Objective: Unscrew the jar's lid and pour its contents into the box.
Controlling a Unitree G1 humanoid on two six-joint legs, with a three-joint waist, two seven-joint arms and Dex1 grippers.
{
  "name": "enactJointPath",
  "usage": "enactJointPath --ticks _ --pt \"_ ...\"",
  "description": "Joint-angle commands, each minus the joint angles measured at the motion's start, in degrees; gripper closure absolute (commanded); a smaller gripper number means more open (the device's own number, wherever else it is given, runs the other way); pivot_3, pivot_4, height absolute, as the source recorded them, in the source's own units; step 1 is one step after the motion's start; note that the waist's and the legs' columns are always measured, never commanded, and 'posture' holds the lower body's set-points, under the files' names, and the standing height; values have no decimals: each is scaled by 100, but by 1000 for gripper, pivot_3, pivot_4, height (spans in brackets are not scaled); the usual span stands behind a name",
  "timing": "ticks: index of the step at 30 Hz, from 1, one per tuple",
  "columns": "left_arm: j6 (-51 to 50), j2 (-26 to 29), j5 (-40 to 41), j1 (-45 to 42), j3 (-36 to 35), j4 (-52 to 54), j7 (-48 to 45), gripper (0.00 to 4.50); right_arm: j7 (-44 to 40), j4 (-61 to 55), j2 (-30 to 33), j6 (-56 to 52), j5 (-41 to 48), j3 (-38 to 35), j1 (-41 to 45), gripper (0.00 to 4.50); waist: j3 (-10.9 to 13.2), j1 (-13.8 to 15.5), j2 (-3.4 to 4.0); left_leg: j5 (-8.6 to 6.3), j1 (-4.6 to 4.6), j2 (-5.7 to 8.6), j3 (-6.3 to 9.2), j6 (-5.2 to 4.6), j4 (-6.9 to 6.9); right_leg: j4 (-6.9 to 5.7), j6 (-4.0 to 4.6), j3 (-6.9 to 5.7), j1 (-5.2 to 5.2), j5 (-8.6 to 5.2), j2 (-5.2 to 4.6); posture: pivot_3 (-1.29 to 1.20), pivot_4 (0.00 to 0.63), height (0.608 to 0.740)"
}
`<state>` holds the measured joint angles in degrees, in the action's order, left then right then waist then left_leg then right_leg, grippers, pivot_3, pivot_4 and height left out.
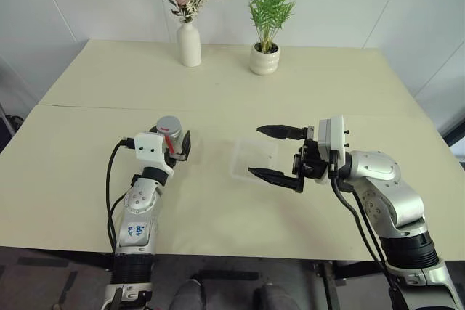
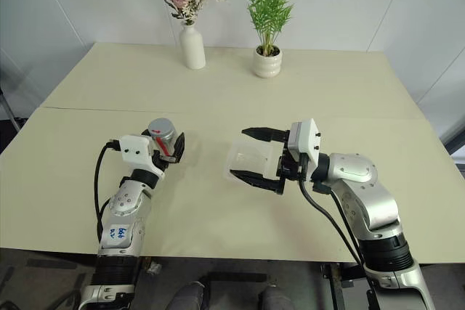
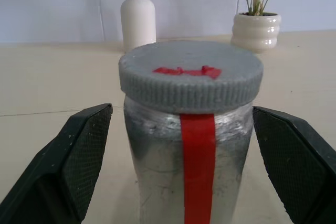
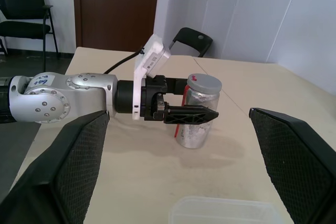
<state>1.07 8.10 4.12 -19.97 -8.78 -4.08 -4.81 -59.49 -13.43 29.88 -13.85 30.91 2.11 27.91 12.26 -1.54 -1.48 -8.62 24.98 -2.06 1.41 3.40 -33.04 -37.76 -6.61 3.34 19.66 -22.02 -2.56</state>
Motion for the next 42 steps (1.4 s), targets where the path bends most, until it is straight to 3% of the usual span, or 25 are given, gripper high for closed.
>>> enactJointPath --ticks 1,6,9,13,14,21,32,42 --pt "236 41 -46 -103 90 30 -48 29 39 -257 -9 43 94 -117 -33 0 0 -1 0 0 0 0 0 0 0 0 0 0 0 0 0 0 150 740" --pt "296 54 -53 -56 73 8 3 29 69 -268 -22 60 78 -105 -73 0 0 -1 0 0 0 0 0 0 0 0 0 0 0 0 0 0 150 740" --pt "388 78 -65 -60 50 -12 20 612 78 -271 -31 68 71 -92 -100 0 0 0 0 0 0 0 0 0 0 0 0 0 0 0 0 0 150 740" --pt "424 100 -47 -32 49 -6 20 1884 91 -294 -40 62 79 -78 -144 0 0 -2 0 0 0 0 0 0 0 0 -1 0 0 0 0 0 150 740" --pt "427 105 -44 -22 53 2 21 1988 93 -301 -41 58 83 -77 -154 0 0 -2 0 0 0 0 0 0 0 0 0 1 0 0 0 0 150 740" --pt "406 218 15 40 -24 47 -14 1986 110 -348 -72 32 78 -38 -216 0 0 -4 0 0 0 0 0 0 1 1 -1 0 0 0 0 0 150 740" --pt "-278 1248 1730 -183 -71 484 -2480 1986 1341 -445 -492 -1493 -149 508 924 0 0 -4 1 3 1 -17 -20 7 11 -2 14 3 19 6 2 0 150 740" --pt "-741 1475 1977 -445 212 627 -3307 1986 2154 -110 -1333 -2429 -498 1094 1790 0 0 -11 0 -1 33 -25 -32 6 14 -9 16 12 63 5 3 0 150 740"
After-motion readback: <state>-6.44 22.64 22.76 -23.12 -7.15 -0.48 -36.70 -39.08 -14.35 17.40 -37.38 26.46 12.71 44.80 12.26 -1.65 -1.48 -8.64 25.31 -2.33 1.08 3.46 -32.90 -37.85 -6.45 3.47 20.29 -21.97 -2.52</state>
